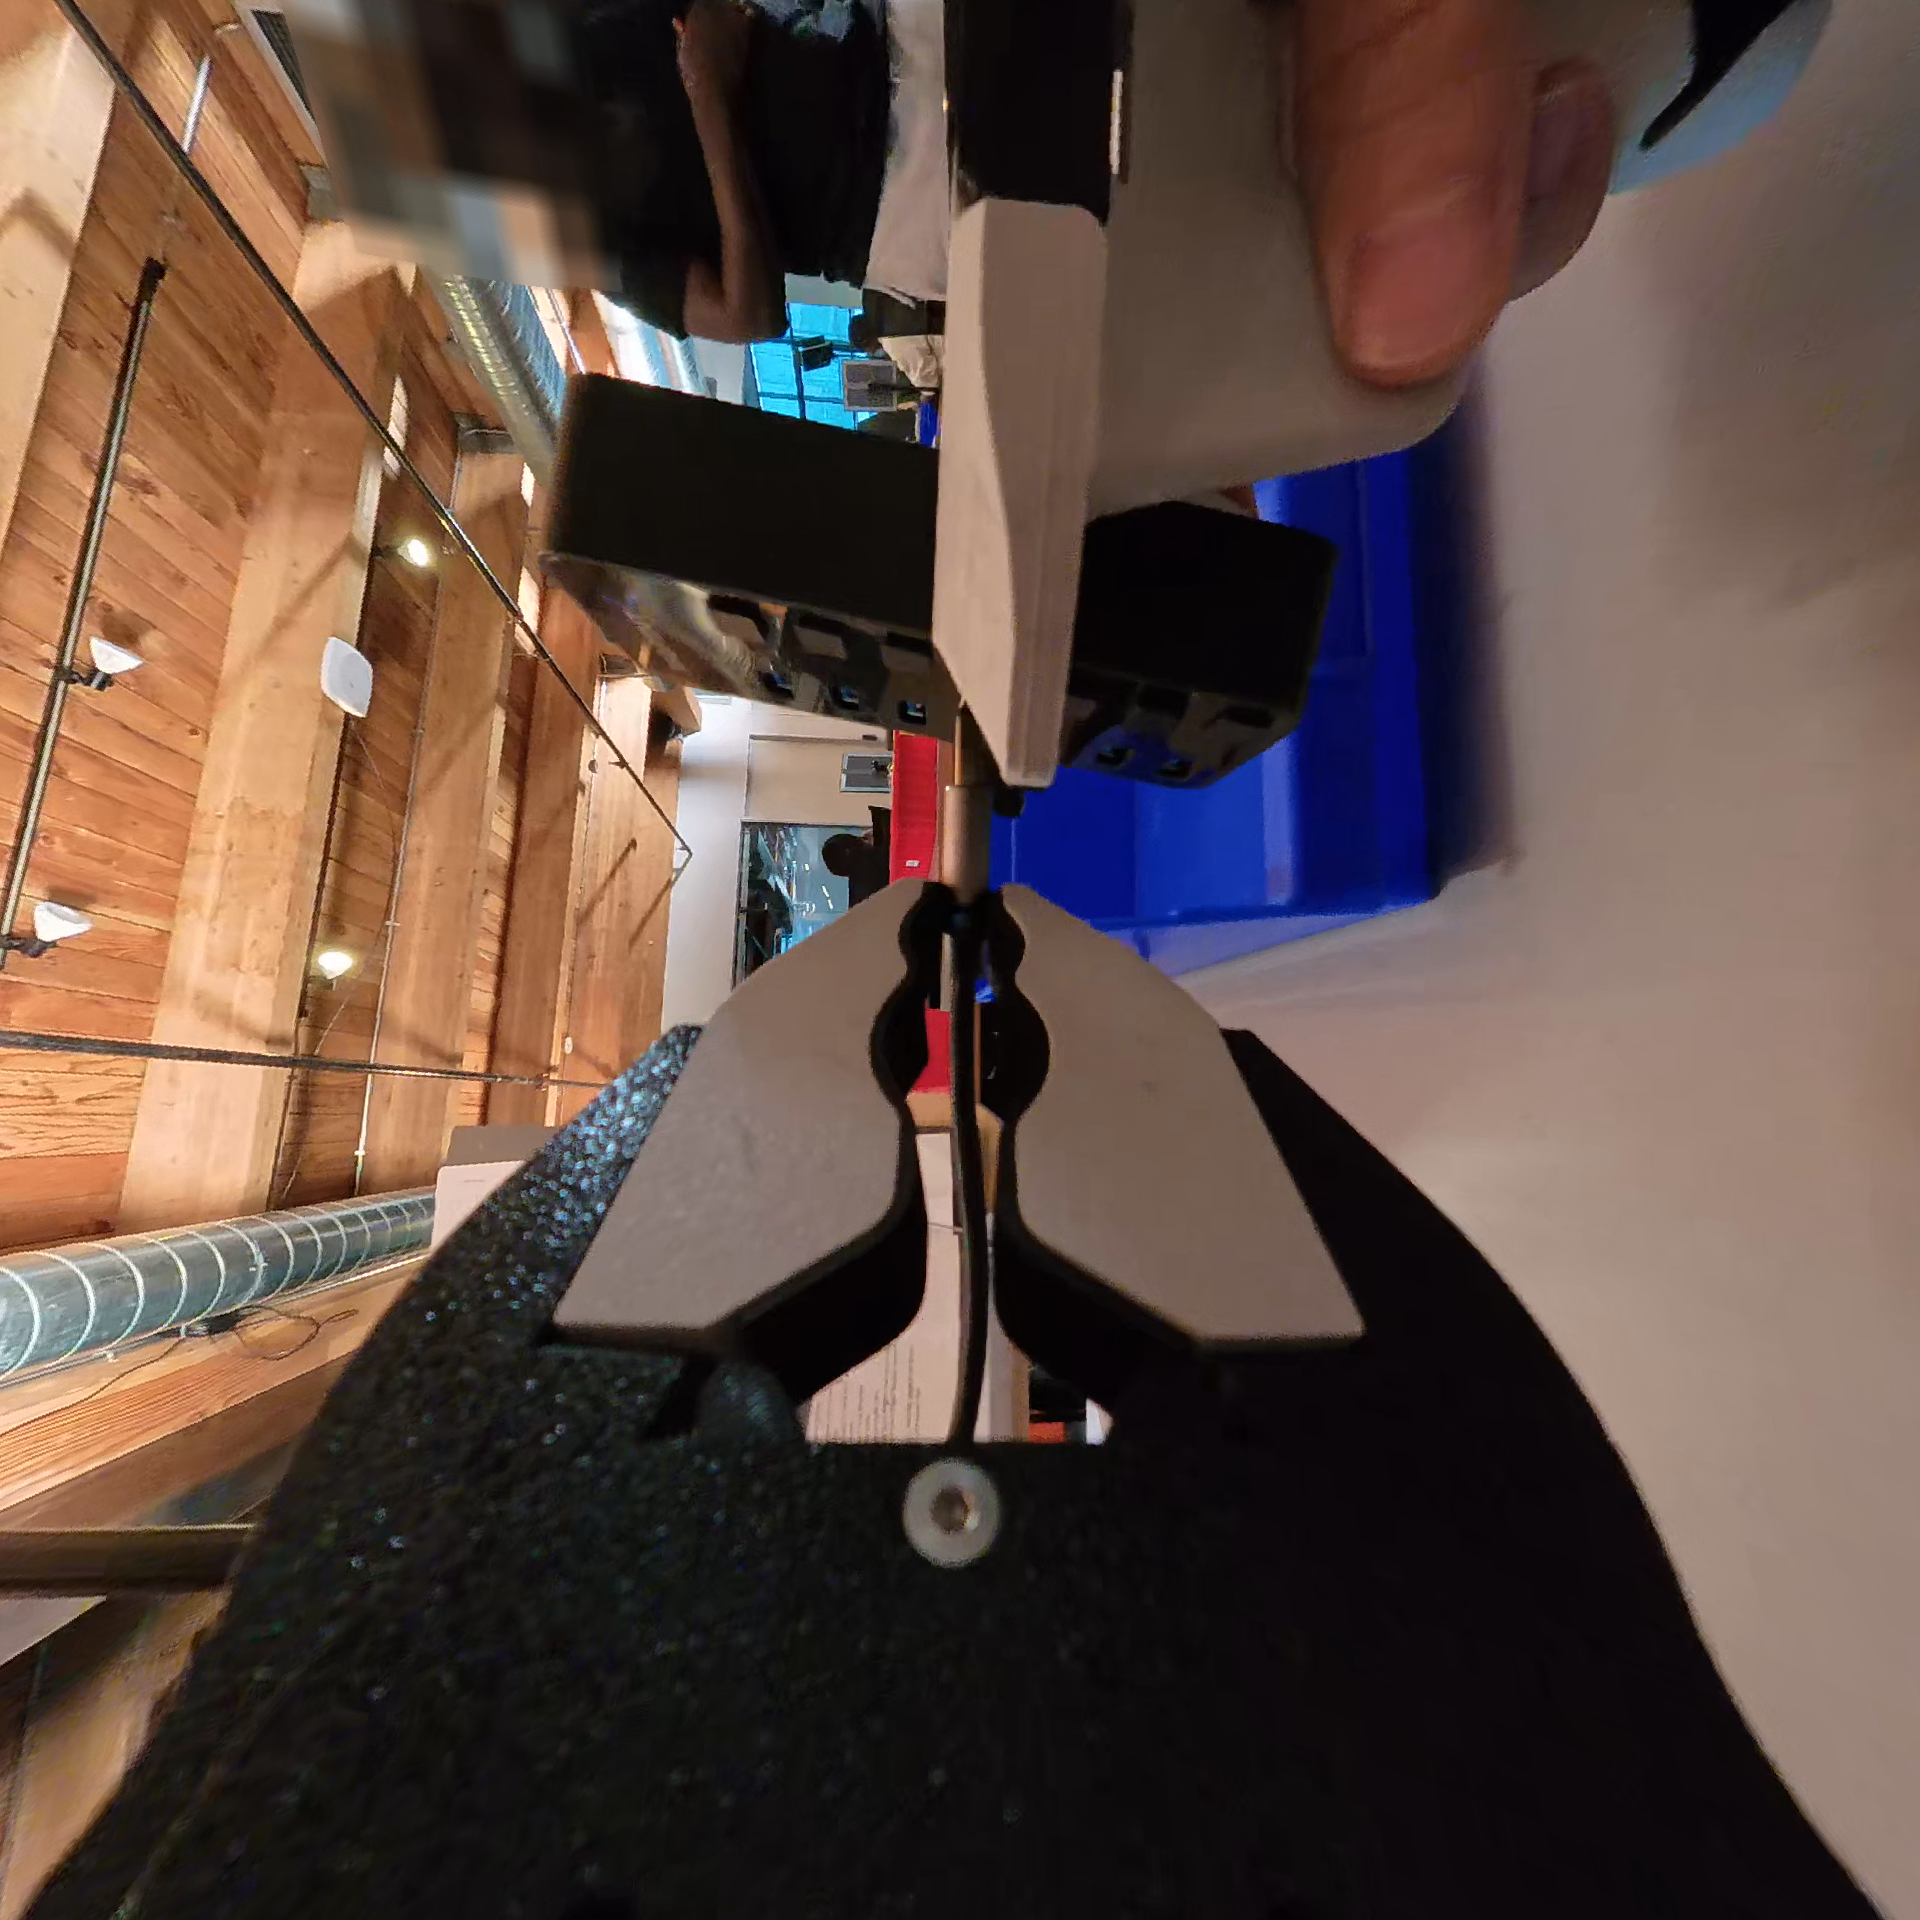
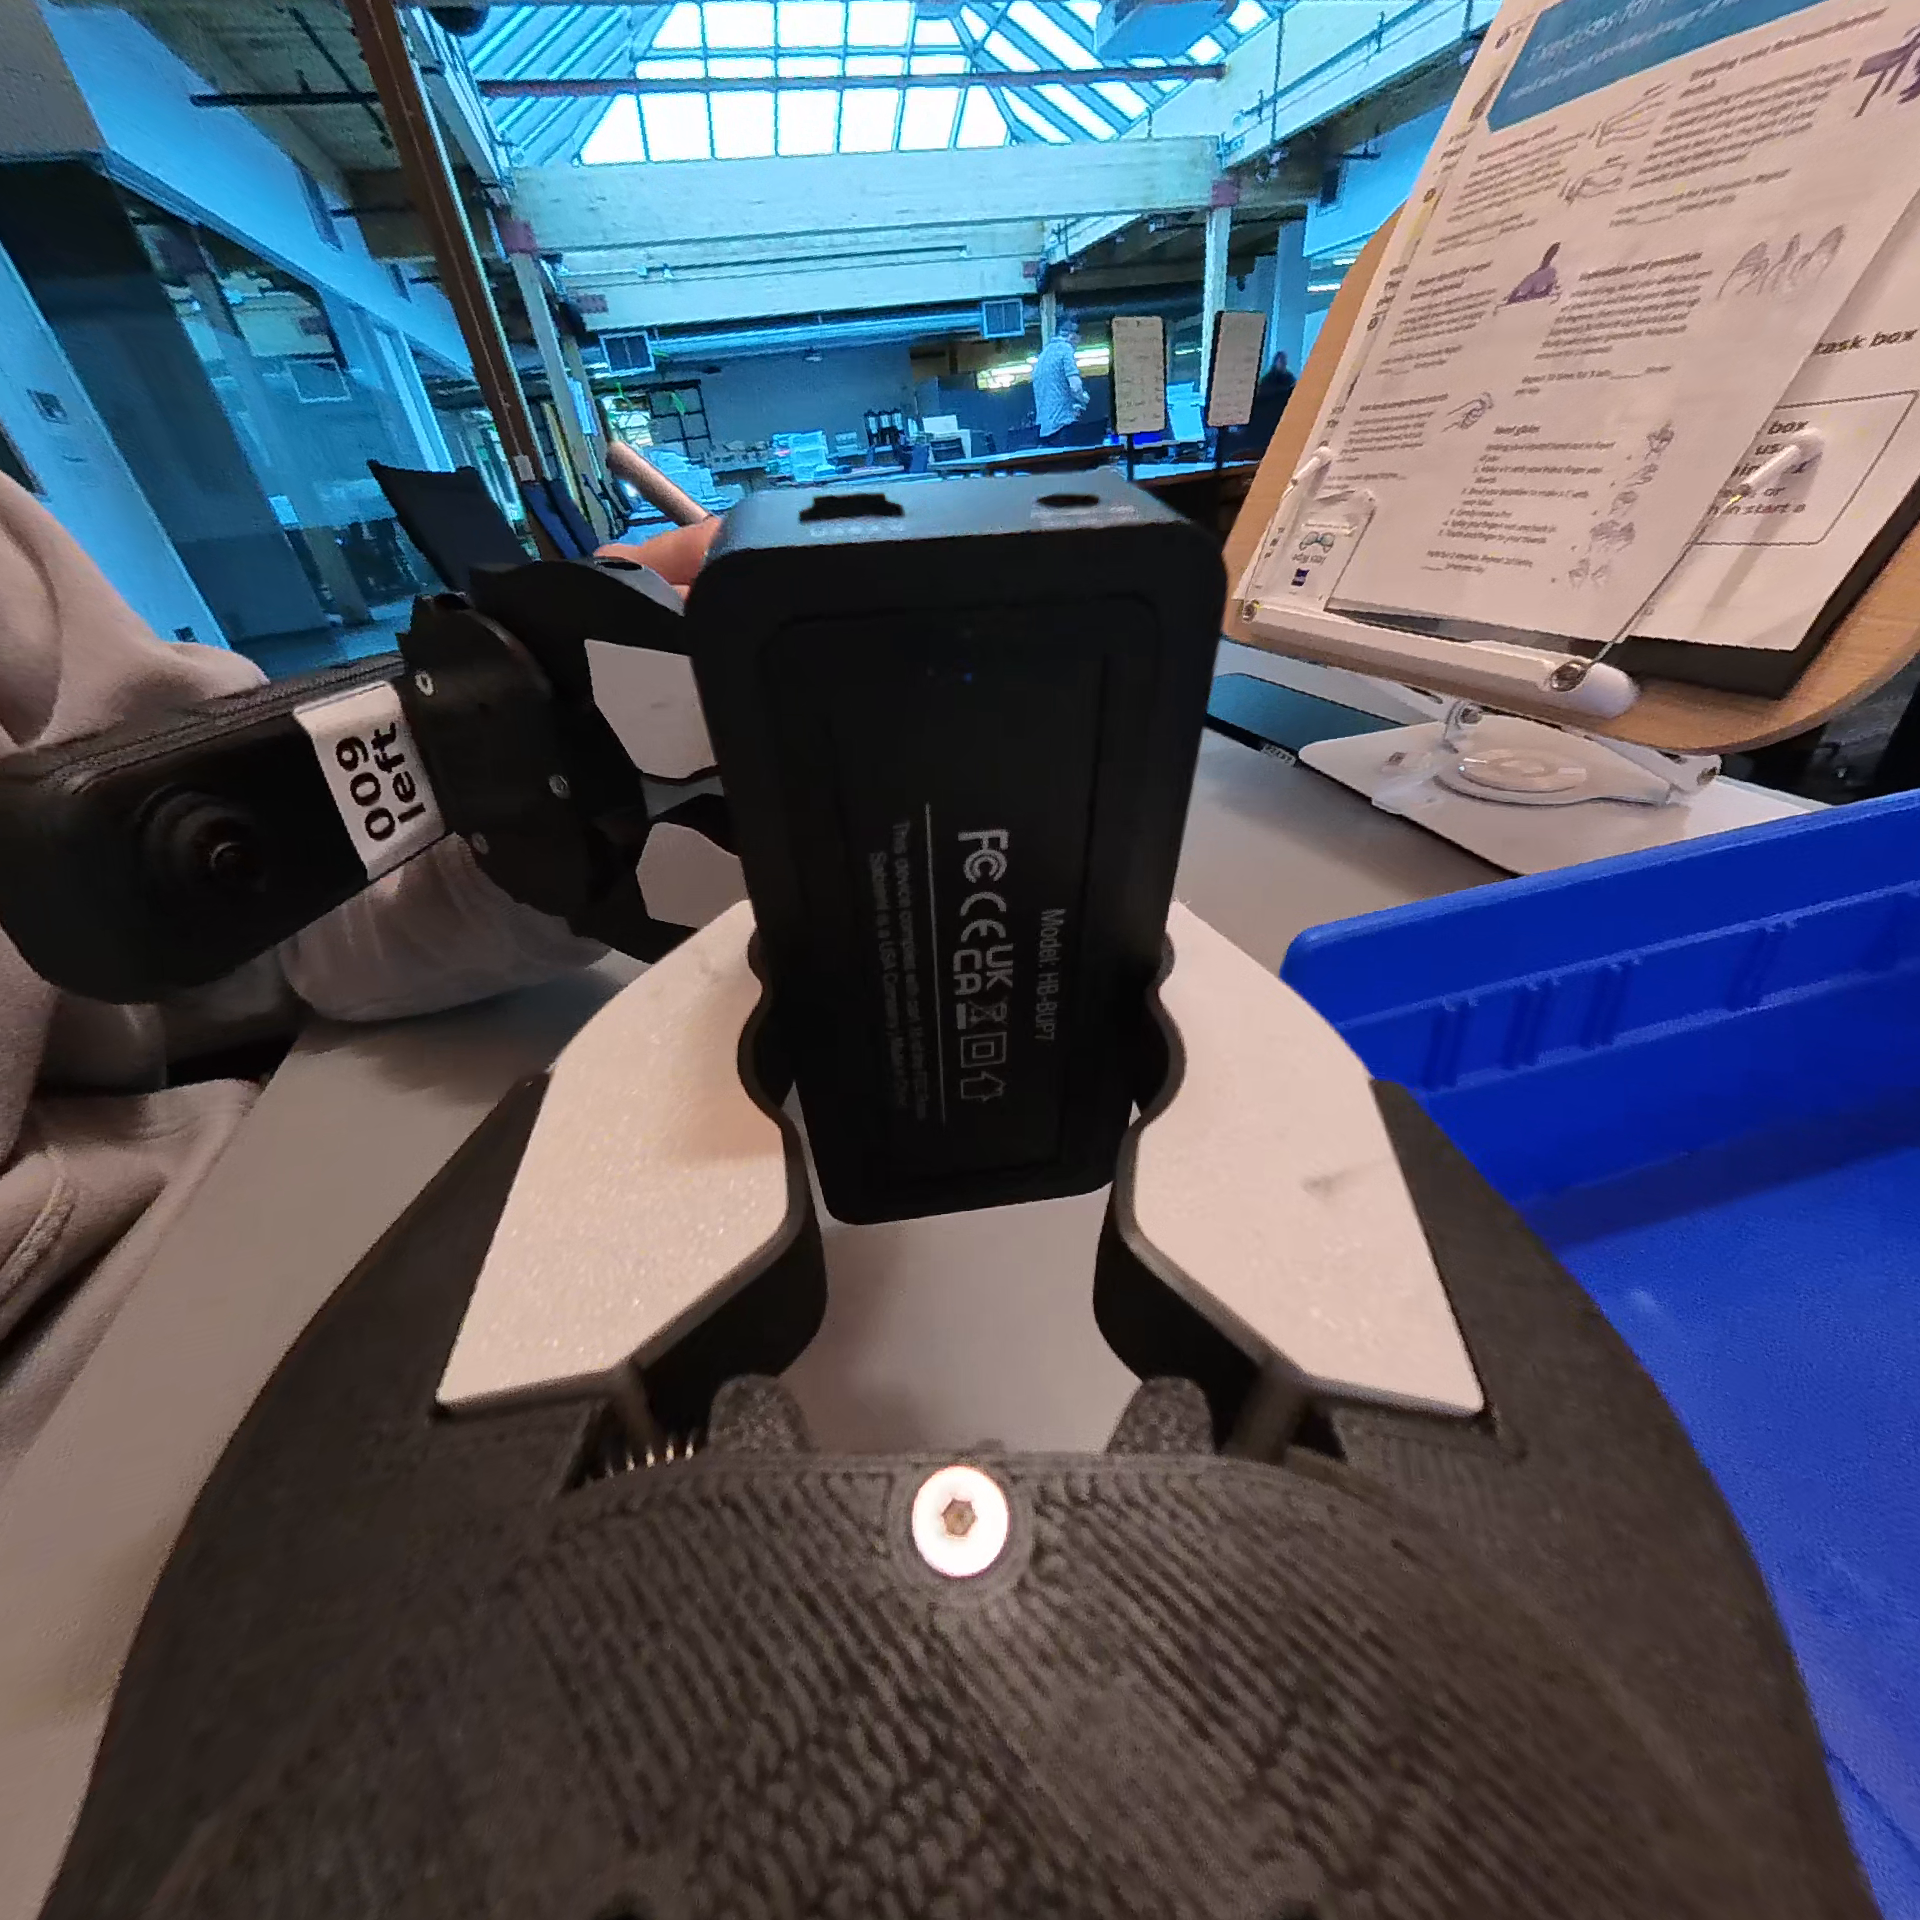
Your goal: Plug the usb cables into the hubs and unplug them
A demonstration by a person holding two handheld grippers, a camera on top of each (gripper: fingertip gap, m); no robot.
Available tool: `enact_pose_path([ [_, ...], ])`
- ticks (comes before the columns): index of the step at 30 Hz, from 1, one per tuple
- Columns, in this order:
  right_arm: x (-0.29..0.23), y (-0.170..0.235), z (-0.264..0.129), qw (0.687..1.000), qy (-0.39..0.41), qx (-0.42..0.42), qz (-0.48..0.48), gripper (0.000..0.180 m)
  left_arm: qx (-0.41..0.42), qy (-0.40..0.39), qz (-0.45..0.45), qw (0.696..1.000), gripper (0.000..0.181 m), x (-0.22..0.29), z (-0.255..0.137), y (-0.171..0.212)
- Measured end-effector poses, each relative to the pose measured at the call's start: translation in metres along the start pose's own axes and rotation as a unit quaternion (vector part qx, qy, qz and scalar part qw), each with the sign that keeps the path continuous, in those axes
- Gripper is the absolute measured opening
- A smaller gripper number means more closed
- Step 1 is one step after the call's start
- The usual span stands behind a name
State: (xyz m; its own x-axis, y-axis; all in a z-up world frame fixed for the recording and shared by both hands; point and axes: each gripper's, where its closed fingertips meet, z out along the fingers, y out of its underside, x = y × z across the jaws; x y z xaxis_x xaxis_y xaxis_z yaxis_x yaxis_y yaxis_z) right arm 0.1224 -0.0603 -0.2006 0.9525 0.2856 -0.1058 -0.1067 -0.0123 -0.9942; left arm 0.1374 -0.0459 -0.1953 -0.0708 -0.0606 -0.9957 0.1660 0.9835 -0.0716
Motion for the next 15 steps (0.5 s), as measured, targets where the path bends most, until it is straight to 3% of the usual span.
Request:
enact_pose_path([
  [5, -0.0026, 0.0020, 0.0013, 1.000, -0.009, -0.005, 0.004, 0.065, 0.000, -0.006, 0.006, 1.000, 0.008, -0.0035, -0.0010, 0.0006],
  [9, -0.0004, 0.0026, 0.0009, 1.000, -0.006, -0.005, 0.013, 0.065, 0.003, 0.004, 0.061, 0.998, 0.008, 0.0052, -0.0011, 0.0012],
  [15, -0.0036, -0.0007, 0.0015, 1.000, -0.017, 0.004, 0.016, 0.065, 0.011, 0.002, 0.024, 1.000, 0.008, 0.0044, -0.0009, -0.0020],
])
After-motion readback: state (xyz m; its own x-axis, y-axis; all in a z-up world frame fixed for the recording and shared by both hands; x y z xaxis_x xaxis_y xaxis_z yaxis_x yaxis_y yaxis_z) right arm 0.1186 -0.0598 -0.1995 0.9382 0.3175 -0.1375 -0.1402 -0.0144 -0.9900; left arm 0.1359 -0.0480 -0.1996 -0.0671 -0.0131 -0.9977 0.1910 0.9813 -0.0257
